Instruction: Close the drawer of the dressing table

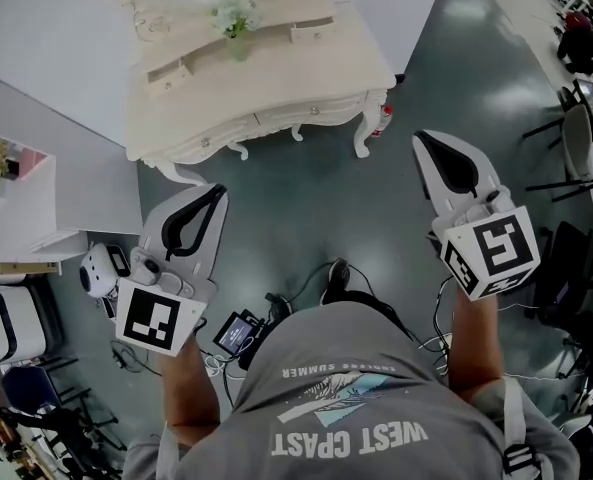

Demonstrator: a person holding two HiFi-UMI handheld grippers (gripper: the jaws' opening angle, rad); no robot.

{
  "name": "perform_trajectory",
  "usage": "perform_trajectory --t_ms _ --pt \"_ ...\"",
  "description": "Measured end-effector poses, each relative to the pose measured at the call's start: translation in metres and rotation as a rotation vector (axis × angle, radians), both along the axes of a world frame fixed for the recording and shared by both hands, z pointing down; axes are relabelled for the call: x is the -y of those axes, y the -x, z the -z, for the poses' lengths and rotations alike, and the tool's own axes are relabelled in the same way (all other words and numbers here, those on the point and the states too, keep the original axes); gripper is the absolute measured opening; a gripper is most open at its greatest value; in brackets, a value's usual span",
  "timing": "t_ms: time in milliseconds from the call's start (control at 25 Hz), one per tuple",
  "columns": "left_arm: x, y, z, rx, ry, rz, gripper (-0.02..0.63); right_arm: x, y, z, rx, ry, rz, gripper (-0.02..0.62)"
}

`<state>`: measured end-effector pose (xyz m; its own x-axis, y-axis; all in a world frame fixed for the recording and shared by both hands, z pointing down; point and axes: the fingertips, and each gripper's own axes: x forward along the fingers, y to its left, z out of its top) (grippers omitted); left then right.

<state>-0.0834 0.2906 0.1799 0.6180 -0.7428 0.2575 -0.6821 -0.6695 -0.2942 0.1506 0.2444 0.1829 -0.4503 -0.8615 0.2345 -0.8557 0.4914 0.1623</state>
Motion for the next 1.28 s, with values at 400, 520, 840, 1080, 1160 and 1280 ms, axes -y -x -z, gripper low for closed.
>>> perform_trajectory --t_ms 400,520,840,1080,1160,1280 --pt "0.023 -0.036 0.006 0.029 -0.008 0.034 0.003 0.032 -0.03 -0.002 0.035 0.0 0.046 -0.002" --pt "0.03 -0.048 0.008 0.037 -0.014 0.03 0.003 0.037 -0.039 -0.002 0.039 0.003 0.05 -0.002" --pt "0.051 -0.076 0.007 0.037 -0.016 -0.011 0.003 0.043 -0.062 -0.006 0.043 0.005 0.026 -0.002" --pt "0.071 -0.088 0.007 0.015 -0.033 -0.089 0.003 0.039 -0.074 -0.012 0.031 0.017 -0.044 -0.002" --pt "0.081 -0.089 0.006 0.007 -0.038 -0.116 0.003 0.04 -0.076 -0.013 0.024 0.022 -0.074 -0.002" --pt "0.098 -0.091 0.003 -0.005 -0.039 -0.158 0.003 0.042 -0.08 -0.014 0.016 0.022 -0.125 -0.002"
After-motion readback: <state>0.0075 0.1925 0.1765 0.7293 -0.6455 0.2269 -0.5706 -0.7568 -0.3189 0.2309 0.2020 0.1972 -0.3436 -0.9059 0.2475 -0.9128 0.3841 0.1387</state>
